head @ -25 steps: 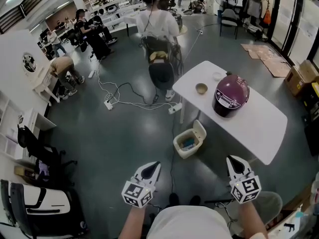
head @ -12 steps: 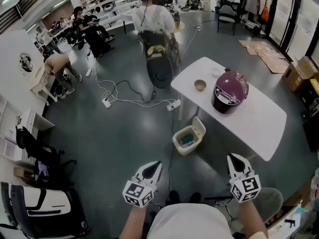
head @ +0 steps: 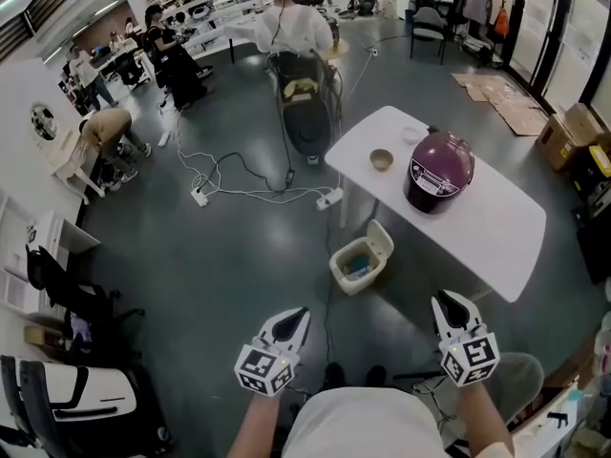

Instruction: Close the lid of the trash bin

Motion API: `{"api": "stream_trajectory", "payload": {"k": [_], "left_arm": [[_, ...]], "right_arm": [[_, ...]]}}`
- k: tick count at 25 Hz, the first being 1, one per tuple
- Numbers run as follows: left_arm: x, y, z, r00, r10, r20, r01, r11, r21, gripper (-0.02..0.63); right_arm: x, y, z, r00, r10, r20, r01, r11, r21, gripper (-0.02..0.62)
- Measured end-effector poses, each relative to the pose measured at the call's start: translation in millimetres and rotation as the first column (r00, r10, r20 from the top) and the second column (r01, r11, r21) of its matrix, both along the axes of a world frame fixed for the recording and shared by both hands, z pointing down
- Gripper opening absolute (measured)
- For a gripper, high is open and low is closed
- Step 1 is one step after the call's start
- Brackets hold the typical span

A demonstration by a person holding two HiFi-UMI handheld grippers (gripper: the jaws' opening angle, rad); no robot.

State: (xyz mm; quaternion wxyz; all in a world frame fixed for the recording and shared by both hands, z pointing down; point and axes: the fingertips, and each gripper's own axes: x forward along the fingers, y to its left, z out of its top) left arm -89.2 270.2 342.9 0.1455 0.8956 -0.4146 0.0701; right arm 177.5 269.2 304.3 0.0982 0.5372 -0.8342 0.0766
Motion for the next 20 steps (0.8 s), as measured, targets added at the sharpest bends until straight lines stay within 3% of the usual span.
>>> {"api": "stream_trajectory", "payload": {"k": [20], "left_arm": [[-45, -8, 15, 0.995, 0.097, 0.024, -0.097, 0.995, -0.002, 0.017]], "right_arm": [[-53, -4, 6, 0.999, 0.051, 0.003, -0.051, 0.999, -0.021, 0.101]]}}
